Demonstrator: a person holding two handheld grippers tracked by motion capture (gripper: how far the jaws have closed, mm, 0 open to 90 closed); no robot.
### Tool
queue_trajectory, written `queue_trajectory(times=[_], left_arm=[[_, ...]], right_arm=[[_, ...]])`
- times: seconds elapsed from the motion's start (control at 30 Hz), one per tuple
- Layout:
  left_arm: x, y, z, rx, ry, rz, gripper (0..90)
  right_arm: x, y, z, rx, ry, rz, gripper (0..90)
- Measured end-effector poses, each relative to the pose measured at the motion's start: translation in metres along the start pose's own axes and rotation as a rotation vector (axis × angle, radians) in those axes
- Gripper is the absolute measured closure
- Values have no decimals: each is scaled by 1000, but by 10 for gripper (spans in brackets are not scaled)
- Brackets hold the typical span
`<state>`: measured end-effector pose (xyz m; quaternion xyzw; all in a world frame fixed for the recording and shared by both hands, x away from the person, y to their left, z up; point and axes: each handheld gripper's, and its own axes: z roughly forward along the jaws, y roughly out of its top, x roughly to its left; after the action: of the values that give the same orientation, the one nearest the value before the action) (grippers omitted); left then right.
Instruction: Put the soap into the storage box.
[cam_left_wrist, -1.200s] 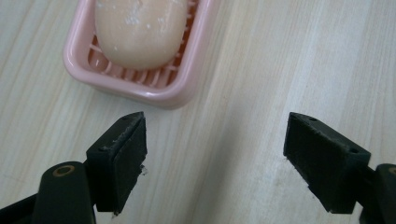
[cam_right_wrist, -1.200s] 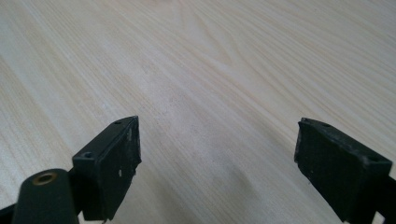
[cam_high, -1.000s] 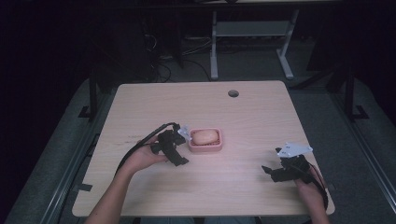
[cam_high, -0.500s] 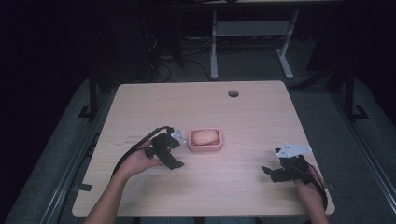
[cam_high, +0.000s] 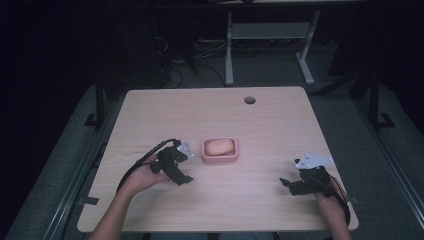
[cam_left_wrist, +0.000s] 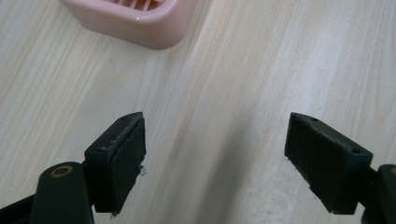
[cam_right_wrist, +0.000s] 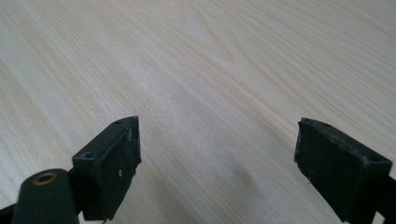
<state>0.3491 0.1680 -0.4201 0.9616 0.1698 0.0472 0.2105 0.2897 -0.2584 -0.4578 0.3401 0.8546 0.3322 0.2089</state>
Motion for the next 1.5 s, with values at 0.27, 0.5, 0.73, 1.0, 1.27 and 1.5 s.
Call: queue_trajectory(times=[0.27, 0.5, 0.73, 1.0, 1.27, 1.5], left_arm=[[-2, -11, -2, -9, 9, -21, 197], [-5, -19, -4, -23, 19, -26, 197], [-6, -28, -5, -23, 17, -39, 198], [-8, -39, -8, -34, 26, -49, 198], [-11, -51, -11, -39, 33, -62, 198], [-15, -58, -15, -70, 54, -66, 199]], right_arm=[[0, 0, 0, 4, 3, 7, 139], [0, 0, 1, 4, 1, 9, 139], [1, 0, 1, 5, -2, 10, 140], [0, 0, 1, 6, -5, 9, 139], [1, 0, 1, 8, -10, 13, 140], [1, 1, 1, 9, -13, 7, 140]])
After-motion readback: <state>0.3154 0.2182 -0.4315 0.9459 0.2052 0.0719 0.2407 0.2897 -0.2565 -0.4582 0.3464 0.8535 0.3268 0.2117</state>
